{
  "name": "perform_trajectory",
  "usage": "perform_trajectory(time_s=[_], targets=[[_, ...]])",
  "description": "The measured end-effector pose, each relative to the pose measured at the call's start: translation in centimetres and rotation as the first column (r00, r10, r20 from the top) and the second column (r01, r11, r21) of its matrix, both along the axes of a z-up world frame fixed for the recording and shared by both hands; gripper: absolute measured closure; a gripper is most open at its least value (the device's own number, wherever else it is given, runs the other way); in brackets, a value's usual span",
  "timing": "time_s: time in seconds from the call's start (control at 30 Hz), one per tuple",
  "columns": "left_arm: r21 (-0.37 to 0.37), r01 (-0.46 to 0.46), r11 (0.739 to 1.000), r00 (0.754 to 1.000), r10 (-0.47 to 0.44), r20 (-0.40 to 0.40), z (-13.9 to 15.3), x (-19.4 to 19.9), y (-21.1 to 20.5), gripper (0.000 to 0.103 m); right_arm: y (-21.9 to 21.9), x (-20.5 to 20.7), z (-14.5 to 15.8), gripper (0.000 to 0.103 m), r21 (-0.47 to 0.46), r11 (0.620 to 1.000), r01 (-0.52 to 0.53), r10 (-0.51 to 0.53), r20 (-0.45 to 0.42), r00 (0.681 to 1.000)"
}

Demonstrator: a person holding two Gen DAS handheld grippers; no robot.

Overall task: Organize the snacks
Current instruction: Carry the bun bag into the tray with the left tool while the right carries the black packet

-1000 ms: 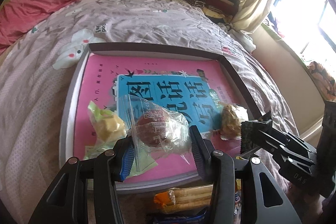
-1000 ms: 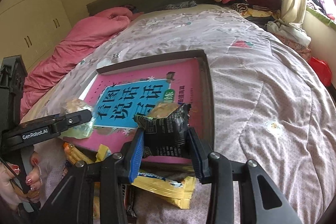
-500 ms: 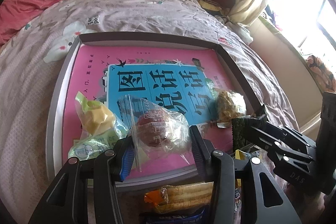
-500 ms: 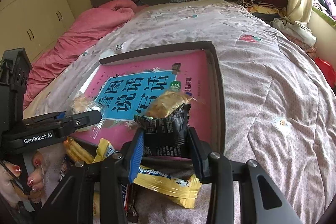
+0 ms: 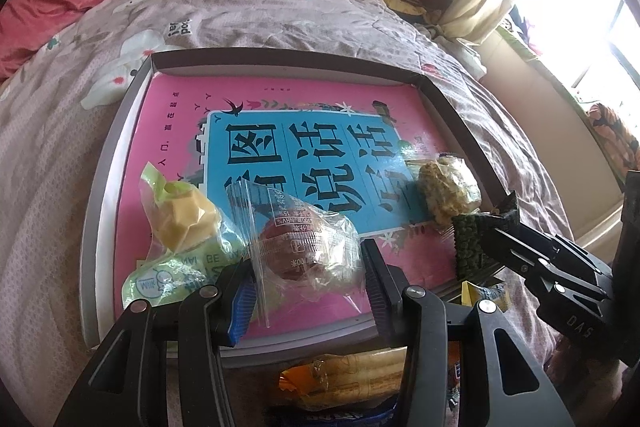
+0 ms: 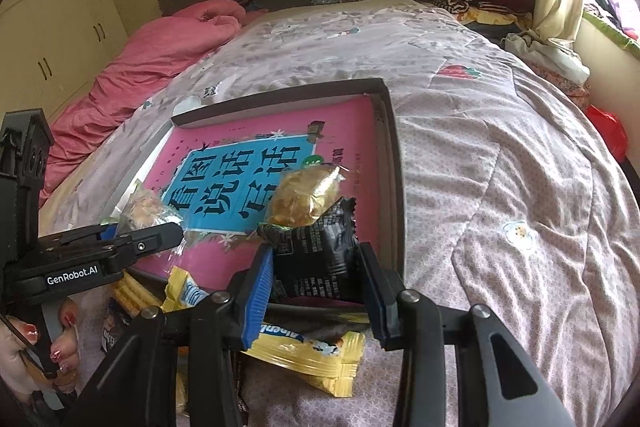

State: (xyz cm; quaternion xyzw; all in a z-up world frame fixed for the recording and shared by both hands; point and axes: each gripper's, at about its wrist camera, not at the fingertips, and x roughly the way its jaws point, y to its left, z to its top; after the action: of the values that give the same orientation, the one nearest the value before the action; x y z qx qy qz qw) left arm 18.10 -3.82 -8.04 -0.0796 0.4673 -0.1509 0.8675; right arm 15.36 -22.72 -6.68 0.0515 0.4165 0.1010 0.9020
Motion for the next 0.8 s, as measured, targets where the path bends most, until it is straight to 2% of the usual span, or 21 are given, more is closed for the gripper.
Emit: perform_trajectory(time_s=[0.4,0.5,0.8], targets=[[0.004,-0.001,1.000,1.000,0.001,-0.011,-0.2,0.1,0.1,0.051,0.1,-0.6,0.3,0.060,-0.027,1.000,0.007,-0.007,0.002,1.000],[0.005,-0.004,1.000,1.000,0.004,-0.012,-0.2,0.1,0.2,0.051,0.0,-0.7,0.4,0.056,-0.034,0.999,0.017,-0.017,0.005,1.000],[0.016,-0.021,1.000,1.000,0.021,-0.016,-0.2,0.0,0.7,0.045,-0.5,-1.0,0.6,0.056,-0.019,1.000,0.025,-0.025,0.006,1.000]])
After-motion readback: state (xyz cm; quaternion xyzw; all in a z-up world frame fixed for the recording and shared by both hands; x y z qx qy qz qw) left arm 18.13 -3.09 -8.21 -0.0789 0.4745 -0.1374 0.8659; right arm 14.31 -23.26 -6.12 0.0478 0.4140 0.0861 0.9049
